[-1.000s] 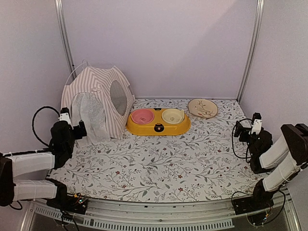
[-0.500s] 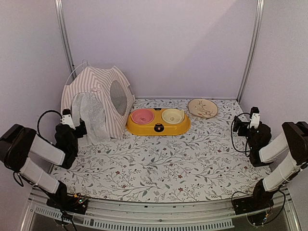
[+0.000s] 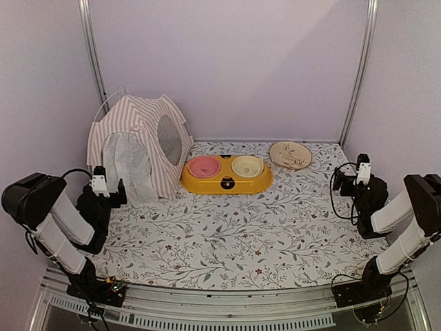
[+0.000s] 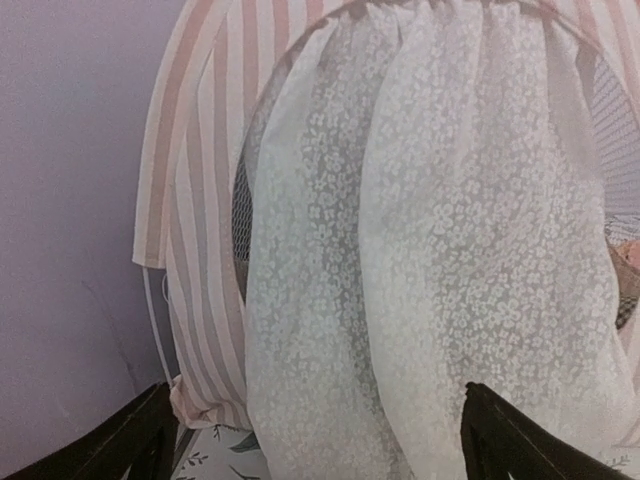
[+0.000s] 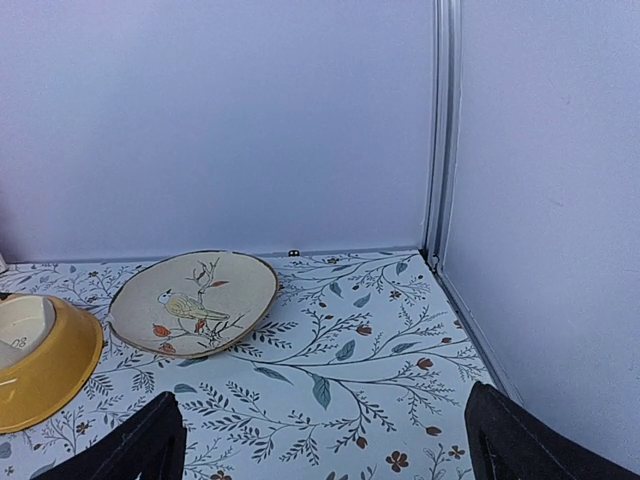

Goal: Set up the pet tent

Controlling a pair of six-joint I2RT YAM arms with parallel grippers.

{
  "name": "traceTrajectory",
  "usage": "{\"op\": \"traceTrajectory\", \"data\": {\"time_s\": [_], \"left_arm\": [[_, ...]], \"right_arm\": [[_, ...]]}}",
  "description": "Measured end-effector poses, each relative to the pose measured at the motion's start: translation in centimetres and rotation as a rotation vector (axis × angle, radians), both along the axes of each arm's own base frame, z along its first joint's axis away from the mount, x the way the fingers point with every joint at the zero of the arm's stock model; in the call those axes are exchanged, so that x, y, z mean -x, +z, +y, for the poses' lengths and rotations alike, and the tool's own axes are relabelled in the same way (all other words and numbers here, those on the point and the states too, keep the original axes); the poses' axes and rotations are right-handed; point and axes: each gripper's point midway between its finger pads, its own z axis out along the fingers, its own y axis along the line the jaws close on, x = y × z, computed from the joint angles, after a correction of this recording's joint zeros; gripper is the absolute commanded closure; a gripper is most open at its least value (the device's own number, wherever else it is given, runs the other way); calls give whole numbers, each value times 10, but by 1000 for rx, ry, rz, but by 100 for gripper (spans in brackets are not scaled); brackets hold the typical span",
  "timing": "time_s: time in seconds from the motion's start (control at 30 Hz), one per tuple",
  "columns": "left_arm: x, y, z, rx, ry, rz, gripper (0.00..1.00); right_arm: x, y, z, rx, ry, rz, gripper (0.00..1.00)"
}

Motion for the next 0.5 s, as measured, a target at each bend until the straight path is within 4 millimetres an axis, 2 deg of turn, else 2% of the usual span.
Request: {"op": "traceTrajectory", "data": {"time_s": [0.5], "left_arm": [[-5,8,-3,-2,-14,-26,1]], "right_arm": [[0,0,0,0,0,0,1]]}}
